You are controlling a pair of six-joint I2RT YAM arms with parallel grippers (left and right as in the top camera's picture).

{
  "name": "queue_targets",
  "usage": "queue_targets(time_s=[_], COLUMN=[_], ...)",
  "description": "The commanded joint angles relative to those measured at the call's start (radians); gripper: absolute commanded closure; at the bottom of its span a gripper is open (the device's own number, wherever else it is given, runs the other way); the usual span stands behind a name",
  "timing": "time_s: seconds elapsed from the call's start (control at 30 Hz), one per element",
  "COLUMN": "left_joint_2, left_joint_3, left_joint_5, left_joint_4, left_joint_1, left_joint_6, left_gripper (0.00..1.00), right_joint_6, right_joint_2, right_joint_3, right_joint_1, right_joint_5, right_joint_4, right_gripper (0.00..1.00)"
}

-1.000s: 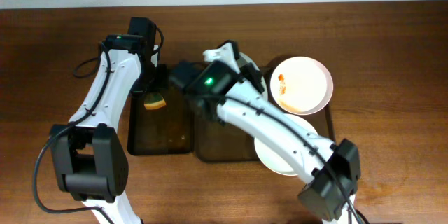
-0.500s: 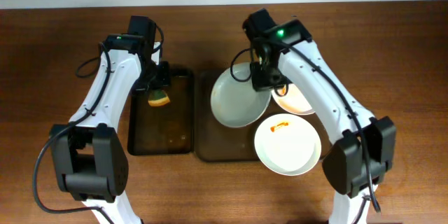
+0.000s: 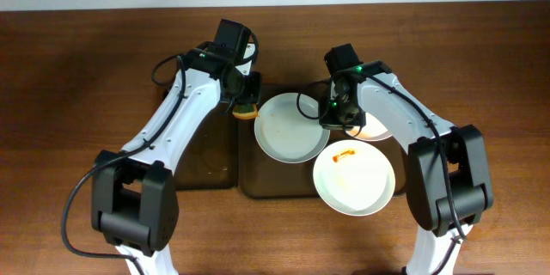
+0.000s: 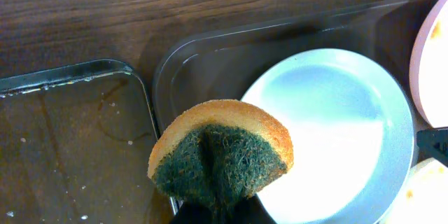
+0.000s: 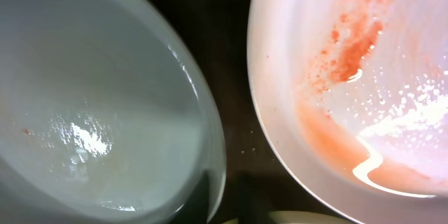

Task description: Clean dirty plates on tray and stack at the side

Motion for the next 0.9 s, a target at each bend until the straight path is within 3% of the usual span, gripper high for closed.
queue_targets(time_s=[0.0, 0.03, 0.1, 0.27, 0.3, 0.33, 0.4, 0.73, 0.87], left_joint_2=[-0.012, -0.003, 0.038, 0.097, 0.116, 0.130, 0.151, 0.229, 0.276], left_joint_3=[-0.012, -0.012, -0.013, -0.013, -0.013, -0.013, -0.013, -0.013, -0.013], left_joint_5=[0.007, 0.007, 0.008, -0.005, -0.019, -0.017, -0.015, -0.012, -0.073], left_joint_4=[0.020, 0.024, 0.045, 0.107, 0.126, 0.158, 0.196, 0.172, 0.180], left_joint_1=[-0.026, -0.035, -0.059, -0.109, -0.113, -0.113, -0.116, -0.188, -0.217], left_joint_6=[-0.014, -0.014, -0.015, -0.014, -0.014, -0.014, -0.014, -0.014, -0.014], left_gripper=[1.00, 1.00, 1.00, 1.00, 1.00, 1.00, 1.00, 1.00, 1.00], right_joint_6=[-0.013, -0.013, -0.014, -0.010, -0.010, -0.013, -0.014, -0.002, -0.002], right_joint_2=[-0.004, -0.004, -0.004, -0.003, -0.003, -0.003, -0.003, -0.003, -0.003], right_joint_3=[-0.009, -0.009, -0.010, -0.054, -0.069, -0.083, -0.085, -0.085, -0.085], right_joint_1=[0.004, 0.004, 0.004, 0.004, 0.004, 0.004, 0.004, 0.004, 0.004], right_joint_5=[-0.029, -0.029, -0.025, -0.026, -0.029, -0.027, -0.026, -0.026, -0.026], right_joint_4=[-0.006, -0.008, -0.009, 0.020, 0.031, 0.040, 0.058, 0.079, 0.077], right_gripper=[0.78, 0.77, 0.64, 0.64, 0.65, 0.78, 0.95, 0.96, 0.96])
